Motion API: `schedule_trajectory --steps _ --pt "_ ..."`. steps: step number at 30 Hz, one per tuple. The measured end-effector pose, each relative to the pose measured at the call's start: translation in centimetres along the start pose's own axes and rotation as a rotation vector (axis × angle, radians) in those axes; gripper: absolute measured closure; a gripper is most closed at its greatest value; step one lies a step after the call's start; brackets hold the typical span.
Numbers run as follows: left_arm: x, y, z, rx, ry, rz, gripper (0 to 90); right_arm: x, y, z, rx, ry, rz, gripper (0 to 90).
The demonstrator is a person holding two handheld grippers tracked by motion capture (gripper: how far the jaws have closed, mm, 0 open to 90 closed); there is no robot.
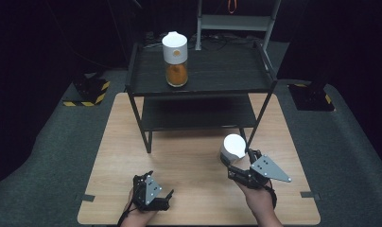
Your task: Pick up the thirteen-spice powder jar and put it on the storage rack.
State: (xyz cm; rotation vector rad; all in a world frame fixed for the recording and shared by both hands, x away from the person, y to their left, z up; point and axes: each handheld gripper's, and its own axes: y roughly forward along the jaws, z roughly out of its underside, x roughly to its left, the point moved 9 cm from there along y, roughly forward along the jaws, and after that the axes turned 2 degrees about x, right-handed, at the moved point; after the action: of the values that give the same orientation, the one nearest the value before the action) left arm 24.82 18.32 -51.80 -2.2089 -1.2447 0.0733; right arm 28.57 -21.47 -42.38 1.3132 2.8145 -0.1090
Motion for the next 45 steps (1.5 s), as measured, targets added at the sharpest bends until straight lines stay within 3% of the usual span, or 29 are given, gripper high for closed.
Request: schedule_trajectory --steps 8,19,45 --pt "0.0 0.0 0.0 -0.002 -0.001 0.000 0.6 0.6 -1.2 -3.5 -0.051 -0.015 0.003 30.2" --pt "0.1 0.0 0.0 -0.004 -0.004 0.002 0.6 0.7 -1.6 -6.7 -0.098 -0.048 0.008 30.2" --pt "0.1 0.0 0.0 -0.005 -0.001 0.006 0.6 -0.7 -1.2 -11.3 -0.139 -0.064 0.043 30.2"
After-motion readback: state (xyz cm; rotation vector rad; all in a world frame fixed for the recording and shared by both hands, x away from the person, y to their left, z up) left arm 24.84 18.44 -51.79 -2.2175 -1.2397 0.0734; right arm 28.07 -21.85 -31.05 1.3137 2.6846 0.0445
